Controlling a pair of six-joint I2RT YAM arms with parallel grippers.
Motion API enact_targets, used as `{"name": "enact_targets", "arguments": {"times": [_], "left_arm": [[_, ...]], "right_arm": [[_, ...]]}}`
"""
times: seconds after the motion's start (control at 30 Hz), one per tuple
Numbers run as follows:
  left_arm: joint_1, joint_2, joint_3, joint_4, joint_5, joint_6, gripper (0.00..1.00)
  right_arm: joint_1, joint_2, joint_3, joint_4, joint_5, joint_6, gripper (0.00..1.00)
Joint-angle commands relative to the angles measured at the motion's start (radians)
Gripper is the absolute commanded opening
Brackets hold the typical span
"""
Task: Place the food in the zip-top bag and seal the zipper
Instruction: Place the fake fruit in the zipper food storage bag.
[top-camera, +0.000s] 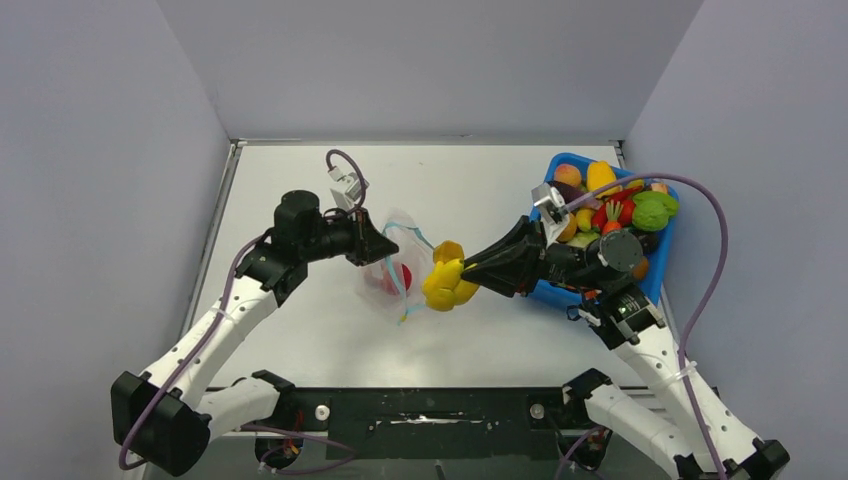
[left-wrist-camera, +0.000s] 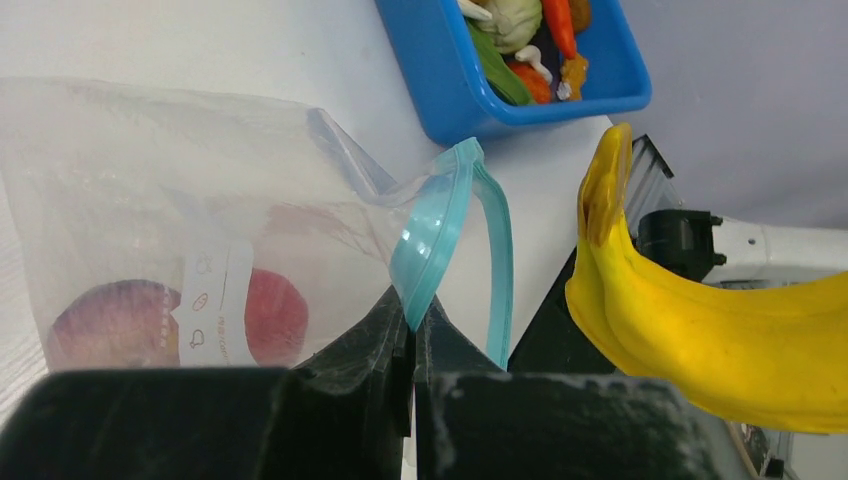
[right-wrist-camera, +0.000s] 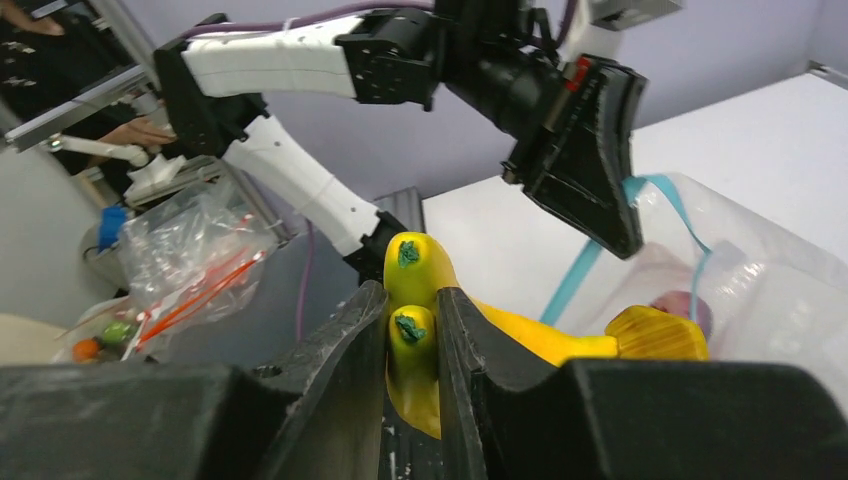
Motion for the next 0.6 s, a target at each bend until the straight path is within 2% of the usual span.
{"name": "enact_targets", "arguments": {"times": [0.0,0.17,0.3,0.57], "left_arm": [[-0.002,-0.062,-0.053,0.191,0.13,0.033,0.0],[-0.001,-0.106,-0.08,0.214,0.17,0.074,0.0],[0.006,-0.131,-0.082,0.163,0.174,0.114,0.0],[0.009,-0.148,-0.072,0.121,0.219,0.149,0.0]], "right_arm": [[0.09,0.041,-0.014,0.269,-0.035,0.081,0.0],[0.168,0.113,0.0,0.343,-0.029,0.067,0.0],[0.179,0.155,-0.002,0.344,-0.004,0.006,0.0],[0.178,0.174,0.041,0.184,0.047,-0.205,0.0]]}}
